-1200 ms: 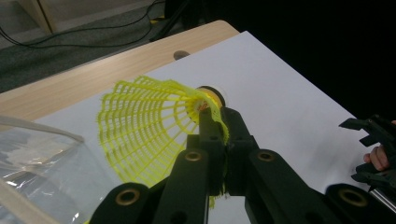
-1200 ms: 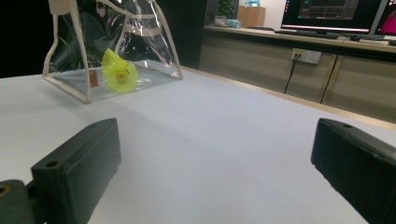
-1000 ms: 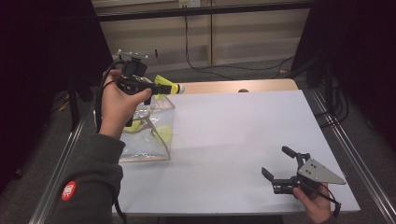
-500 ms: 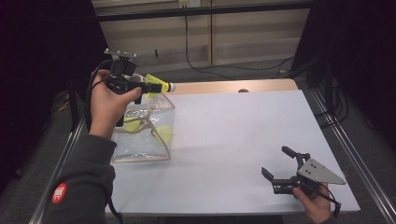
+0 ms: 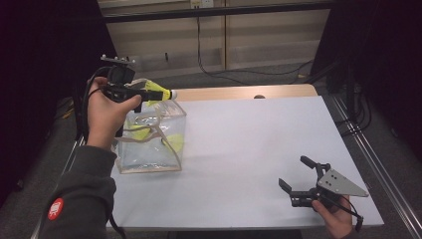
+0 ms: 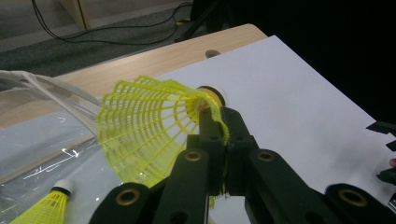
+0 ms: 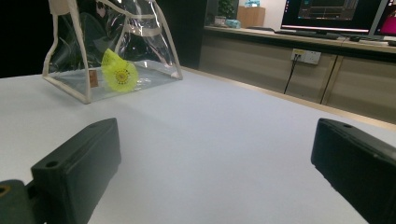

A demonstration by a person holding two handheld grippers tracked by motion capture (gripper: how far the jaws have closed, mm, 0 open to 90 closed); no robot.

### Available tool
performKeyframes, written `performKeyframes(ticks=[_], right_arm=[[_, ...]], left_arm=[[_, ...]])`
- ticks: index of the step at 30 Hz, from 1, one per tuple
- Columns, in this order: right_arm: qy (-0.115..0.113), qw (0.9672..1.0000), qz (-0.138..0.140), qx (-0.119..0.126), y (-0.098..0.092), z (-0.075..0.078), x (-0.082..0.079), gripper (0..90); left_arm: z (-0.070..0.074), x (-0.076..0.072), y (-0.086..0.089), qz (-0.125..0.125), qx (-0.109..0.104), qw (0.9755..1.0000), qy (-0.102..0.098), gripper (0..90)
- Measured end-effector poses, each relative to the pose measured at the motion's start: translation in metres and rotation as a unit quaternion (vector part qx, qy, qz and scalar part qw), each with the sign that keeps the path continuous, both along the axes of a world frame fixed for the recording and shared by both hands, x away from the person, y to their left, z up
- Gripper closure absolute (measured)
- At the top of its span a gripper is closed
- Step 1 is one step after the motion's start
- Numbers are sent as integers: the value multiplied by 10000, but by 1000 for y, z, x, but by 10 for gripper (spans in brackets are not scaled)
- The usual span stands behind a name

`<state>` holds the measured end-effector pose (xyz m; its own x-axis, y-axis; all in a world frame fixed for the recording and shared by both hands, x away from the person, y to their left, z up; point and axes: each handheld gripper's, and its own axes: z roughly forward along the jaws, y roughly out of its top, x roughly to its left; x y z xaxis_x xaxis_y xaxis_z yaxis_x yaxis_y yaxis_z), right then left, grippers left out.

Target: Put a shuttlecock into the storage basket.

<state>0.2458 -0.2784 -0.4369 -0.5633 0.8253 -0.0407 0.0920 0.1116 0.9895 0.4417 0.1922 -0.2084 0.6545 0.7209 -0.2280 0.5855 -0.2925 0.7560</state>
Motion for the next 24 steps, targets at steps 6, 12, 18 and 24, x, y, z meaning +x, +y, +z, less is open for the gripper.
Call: performKeyframes(ticks=[6,12,18,24], right_arm=[[-2,10000,-8,2,0,0,0,13],[-8,10000,-4,13,0,0,0,13],[0,10000,-3,24,0,0,0,12],[-4,10000,-15,16,0,0,0,12]], left_arm=[[1,-1,6,59,-31,10000,-6,889],[-1,-1,13,112,-15,9999,-22,889],[-1,-2,19,126,2,9999,-15,889],[-2,-2,24,169,6,9999,4,889]])
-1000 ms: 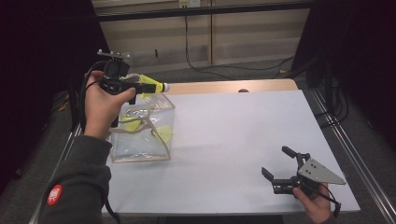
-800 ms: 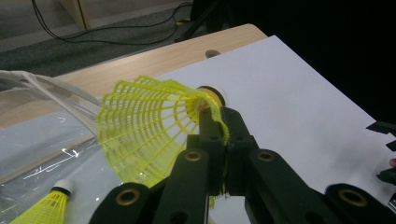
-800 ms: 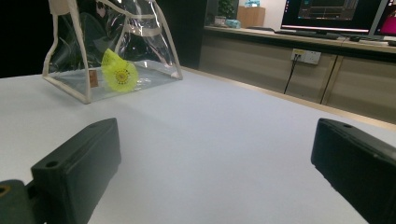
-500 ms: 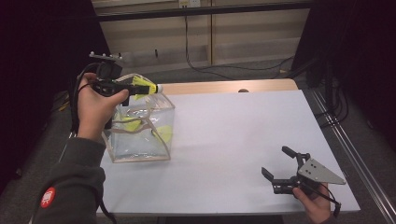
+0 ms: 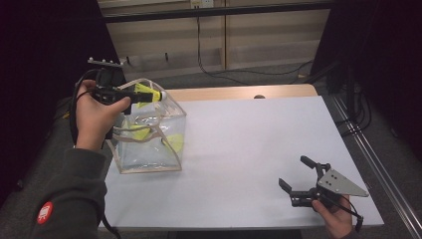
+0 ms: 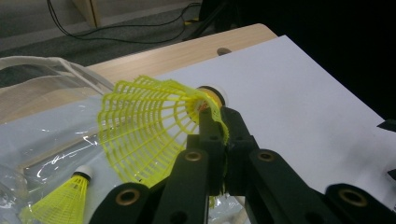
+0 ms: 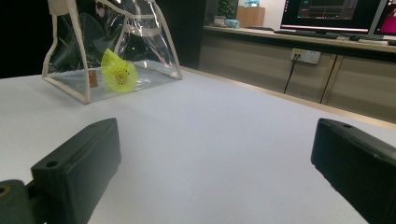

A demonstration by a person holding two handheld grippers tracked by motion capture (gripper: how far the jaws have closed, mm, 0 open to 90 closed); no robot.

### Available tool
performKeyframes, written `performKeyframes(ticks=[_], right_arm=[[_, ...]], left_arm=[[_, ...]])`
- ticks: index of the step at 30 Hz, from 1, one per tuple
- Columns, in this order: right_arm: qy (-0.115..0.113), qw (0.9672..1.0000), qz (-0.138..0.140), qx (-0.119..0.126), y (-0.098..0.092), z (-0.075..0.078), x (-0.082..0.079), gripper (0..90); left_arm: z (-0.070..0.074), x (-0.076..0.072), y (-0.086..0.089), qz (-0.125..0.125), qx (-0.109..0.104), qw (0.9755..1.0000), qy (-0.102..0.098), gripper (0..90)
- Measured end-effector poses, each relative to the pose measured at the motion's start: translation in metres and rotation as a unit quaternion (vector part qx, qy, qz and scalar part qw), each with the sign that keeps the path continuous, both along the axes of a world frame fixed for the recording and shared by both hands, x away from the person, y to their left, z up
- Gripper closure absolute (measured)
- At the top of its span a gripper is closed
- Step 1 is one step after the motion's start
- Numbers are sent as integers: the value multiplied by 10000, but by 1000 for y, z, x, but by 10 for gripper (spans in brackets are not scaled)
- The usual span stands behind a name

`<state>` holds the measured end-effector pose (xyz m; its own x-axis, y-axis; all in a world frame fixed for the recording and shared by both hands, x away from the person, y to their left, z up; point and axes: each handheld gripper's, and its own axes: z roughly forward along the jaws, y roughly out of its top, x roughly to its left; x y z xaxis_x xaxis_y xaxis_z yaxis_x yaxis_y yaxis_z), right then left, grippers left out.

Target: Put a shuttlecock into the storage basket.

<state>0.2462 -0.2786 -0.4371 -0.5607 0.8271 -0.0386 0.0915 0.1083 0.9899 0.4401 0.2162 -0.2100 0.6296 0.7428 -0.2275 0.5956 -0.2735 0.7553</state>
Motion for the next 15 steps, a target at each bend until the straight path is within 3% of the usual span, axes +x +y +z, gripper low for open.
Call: performKeyframes(ticks=[15], right_arm=[[-5,10000,8,-10,0,0,0,12]], left_arm=[[-1,-1,12,124,21,9999,9,889]])
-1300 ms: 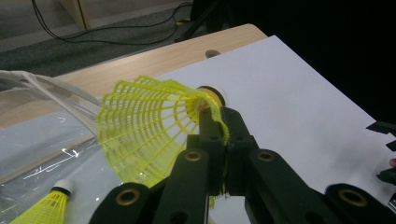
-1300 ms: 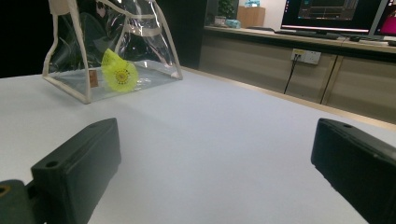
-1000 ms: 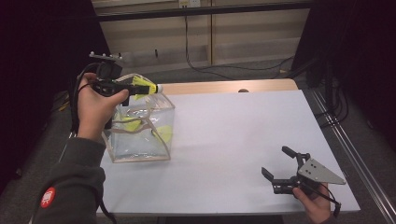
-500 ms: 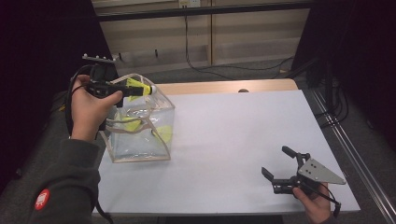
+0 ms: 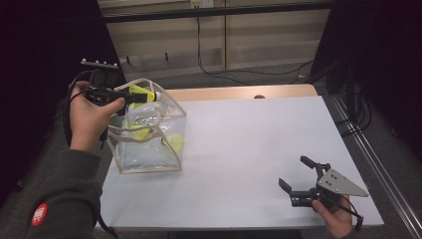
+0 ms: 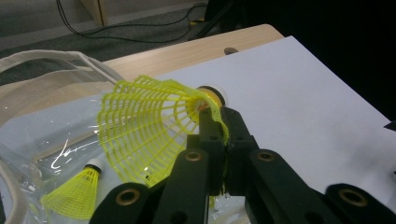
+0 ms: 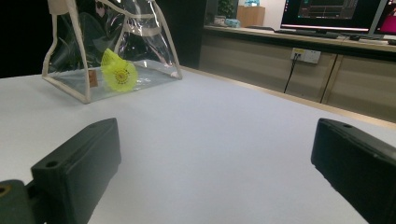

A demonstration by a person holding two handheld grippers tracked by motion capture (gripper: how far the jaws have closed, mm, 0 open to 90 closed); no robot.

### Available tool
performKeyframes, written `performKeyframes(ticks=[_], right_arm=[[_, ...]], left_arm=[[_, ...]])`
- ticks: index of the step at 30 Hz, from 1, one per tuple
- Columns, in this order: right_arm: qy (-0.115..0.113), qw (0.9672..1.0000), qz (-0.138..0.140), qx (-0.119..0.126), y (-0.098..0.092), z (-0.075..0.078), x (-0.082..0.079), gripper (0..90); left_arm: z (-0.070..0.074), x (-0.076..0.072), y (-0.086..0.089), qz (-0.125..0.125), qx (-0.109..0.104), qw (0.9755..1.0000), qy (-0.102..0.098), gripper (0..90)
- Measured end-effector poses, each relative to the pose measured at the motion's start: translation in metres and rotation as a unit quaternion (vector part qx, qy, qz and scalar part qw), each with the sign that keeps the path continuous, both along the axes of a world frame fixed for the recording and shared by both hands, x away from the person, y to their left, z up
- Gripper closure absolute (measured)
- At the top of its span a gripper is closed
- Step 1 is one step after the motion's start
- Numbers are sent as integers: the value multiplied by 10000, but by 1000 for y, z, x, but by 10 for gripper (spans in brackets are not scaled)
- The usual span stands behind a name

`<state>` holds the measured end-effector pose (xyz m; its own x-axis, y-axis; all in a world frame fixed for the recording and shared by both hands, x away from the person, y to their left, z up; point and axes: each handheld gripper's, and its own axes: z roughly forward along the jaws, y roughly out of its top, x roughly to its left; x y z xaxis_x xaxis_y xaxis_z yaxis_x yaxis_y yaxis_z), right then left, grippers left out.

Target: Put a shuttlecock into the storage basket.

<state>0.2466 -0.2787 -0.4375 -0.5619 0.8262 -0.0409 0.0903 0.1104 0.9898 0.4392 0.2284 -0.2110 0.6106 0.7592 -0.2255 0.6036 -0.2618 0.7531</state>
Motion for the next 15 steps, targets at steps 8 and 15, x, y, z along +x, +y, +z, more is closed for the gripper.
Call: performKeyframes(ticks=[8,15], right_arm=[[5,10000,-9,-7,0,0,0,12],[16,10000,-8,0,0,0,0,12]], left_arm=[[-1,-1,4,2,17,10000,10,888],[-2,-1,8,66,17,10000,17,888]])
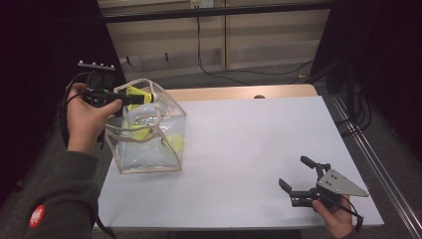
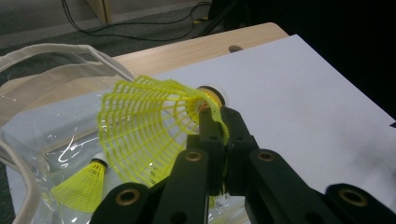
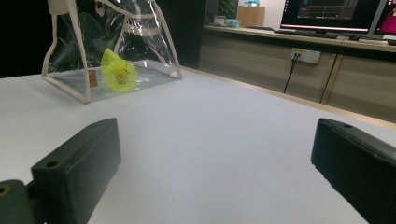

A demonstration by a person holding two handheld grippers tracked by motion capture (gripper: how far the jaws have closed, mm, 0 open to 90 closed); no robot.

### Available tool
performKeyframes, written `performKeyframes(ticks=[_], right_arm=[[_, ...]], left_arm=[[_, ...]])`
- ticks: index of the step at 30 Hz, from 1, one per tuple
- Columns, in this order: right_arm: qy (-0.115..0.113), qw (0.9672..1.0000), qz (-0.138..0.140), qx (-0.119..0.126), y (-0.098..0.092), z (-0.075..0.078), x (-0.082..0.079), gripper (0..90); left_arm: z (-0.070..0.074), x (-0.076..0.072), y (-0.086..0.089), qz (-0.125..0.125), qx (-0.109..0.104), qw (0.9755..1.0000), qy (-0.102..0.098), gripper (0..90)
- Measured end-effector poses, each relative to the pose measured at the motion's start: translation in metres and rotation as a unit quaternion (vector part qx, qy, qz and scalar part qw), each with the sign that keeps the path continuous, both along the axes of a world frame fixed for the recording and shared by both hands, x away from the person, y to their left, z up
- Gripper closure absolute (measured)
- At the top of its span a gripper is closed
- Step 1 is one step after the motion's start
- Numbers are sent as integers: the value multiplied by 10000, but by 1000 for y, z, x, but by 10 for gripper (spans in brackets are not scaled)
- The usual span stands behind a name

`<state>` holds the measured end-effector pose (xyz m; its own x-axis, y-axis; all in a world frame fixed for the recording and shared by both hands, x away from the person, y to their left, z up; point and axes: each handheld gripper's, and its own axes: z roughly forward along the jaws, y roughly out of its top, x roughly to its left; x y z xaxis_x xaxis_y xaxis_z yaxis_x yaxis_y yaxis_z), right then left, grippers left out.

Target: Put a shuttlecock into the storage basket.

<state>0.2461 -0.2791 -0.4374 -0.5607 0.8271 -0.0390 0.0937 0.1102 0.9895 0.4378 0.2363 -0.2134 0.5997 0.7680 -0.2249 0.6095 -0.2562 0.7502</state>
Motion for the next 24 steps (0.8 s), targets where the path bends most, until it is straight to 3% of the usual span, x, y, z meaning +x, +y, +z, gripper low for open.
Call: performKeyframes(ticks=[24], right_arm=[[-19,10000,18,-34,0,0,0,12]], left_arm=[[0,-4,16,101,78,9999,-14,887]])
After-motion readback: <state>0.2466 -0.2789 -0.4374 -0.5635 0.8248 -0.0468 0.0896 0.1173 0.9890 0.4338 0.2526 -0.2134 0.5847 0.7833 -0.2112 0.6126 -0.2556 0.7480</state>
